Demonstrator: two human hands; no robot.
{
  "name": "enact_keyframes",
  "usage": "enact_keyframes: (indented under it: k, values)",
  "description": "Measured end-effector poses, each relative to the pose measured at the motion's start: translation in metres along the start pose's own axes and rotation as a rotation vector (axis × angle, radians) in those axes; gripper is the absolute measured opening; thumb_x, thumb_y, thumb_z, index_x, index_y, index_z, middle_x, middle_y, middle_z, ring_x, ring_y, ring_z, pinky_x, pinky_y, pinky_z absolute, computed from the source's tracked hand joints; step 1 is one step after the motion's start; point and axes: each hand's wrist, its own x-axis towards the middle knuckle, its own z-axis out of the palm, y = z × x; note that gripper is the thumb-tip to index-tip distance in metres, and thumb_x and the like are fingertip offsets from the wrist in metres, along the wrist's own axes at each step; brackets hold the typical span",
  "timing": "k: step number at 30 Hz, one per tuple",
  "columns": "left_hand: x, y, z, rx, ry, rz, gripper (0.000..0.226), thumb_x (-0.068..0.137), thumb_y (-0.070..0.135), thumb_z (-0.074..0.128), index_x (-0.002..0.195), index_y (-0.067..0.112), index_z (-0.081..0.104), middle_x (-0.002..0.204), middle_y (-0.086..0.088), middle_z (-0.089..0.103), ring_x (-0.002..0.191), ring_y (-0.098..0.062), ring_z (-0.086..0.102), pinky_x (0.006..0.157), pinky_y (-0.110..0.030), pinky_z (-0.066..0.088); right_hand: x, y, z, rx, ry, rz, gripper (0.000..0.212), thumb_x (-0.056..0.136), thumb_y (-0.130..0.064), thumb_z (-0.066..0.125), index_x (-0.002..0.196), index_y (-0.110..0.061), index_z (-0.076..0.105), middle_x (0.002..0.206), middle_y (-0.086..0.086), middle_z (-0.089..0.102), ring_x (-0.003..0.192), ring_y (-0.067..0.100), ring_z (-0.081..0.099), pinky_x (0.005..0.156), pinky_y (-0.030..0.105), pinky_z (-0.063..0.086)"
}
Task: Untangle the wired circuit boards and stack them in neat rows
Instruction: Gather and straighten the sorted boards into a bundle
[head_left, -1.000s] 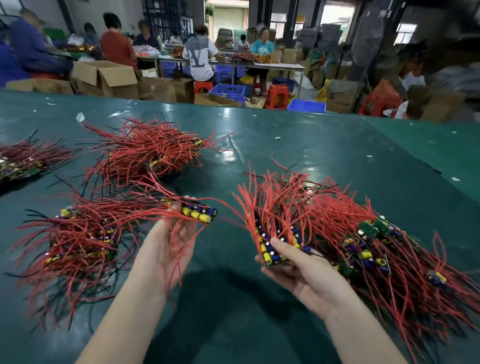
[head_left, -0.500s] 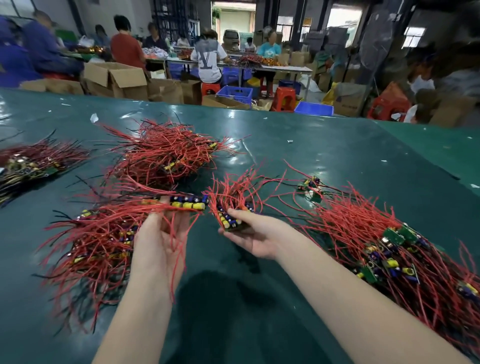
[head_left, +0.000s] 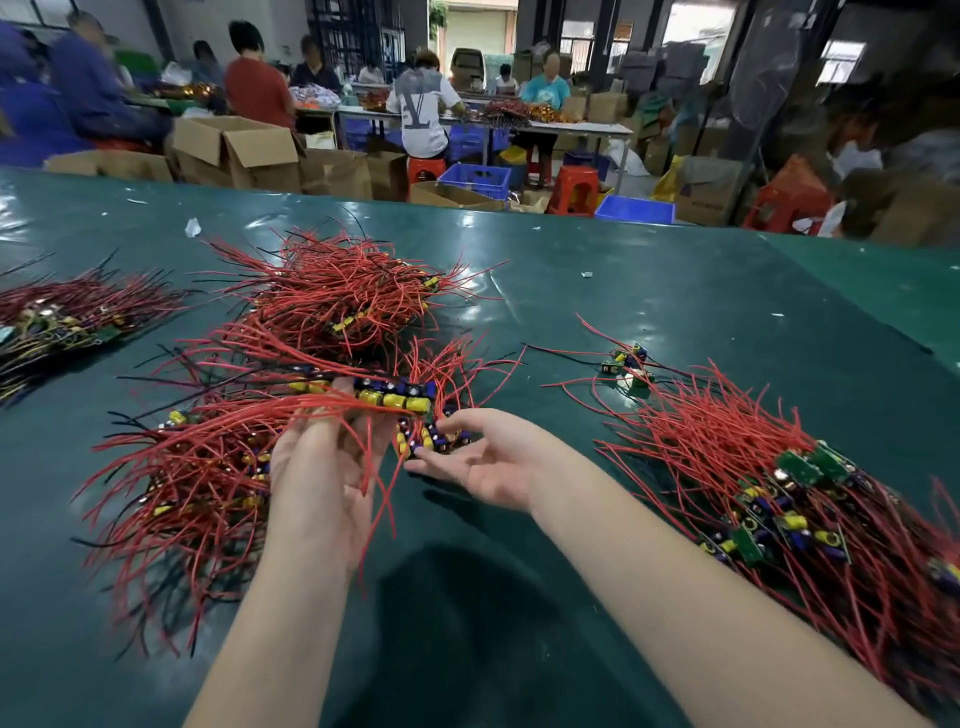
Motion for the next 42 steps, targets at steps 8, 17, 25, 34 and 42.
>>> enact_keyframes:
  k: [8,17,25,34,42]
  values:
    - [-0.028,-0.033,0.011,0.183,-0.201,-0.053,0.005,0.086,0.013,0.063,0.088,0.017,0.065,0.084,-0.001,0.073,0.073,-0.016,0.066,0.078,-0.033,0.055,-0.096,0.013,-0.036,-0.304,-0.187,-0.298,0.033,0.097,-0.012,0.044,0.093,-0.004,0.075,0.094,0.019,0.073,0.085,0.028,0.073,0.073,0.030,0.059]
    - [-0.043,-0.051,0.007,0.511,-0.345,-0.072,0.017,0.086,0.003,0.064,0.099,0.013,0.065,0.088,-0.003,0.073,0.073,-0.016,0.069,0.075,-0.035,0.058,-0.110,0.027,-0.075,-0.323,0.007,-0.517,0.012,0.069,-0.011,0.072,0.079,-0.009,0.078,0.085,0.014,0.074,0.071,0.023,0.072,0.065,0.028,0.058]
    - [-0.044,-0.054,0.008,0.508,-0.318,-0.175,0.012,0.090,-0.006,0.055,0.100,-0.002,0.061,0.074,-0.003,0.073,0.063,-0.014,0.070,0.055,-0.026,0.058,-0.106,0.031,-0.089,-0.214,-0.019,-0.441,0.019,0.064,-0.010,0.074,0.082,-0.003,0.078,0.082,0.014,0.074,0.073,0.021,0.073,0.068,0.026,0.058]
    - [-0.043,-0.056,0.011,0.263,-0.309,-0.495,0.020,0.080,0.003,0.060,0.065,0.007,0.073,0.066,-0.006,0.072,0.056,-0.012,0.070,0.049,-0.018,0.053,-0.106,0.038,-0.088,-0.079,-0.116,-0.438,0.020,0.068,-0.008,0.071,0.085,0.001,0.077,0.083,0.015,0.074,0.075,0.023,0.073,0.068,0.026,0.058]
    - [-0.034,-0.056,0.000,0.657,-0.330,-0.201,0.013,0.087,-0.004,0.061,0.076,0.002,0.062,0.063,-0.004,0.065,0.051,-0.011,0.060,0.050,-0.018,0.052,-0.111,0.035,-0.090,-0.062,-0.088,-0.487,0.014,0.069,-0.007,0.074,0.082,-0.004,0.078,0.085,0.016,0.074,0.077,0.025,0.073,0.069,0.028,0.058]
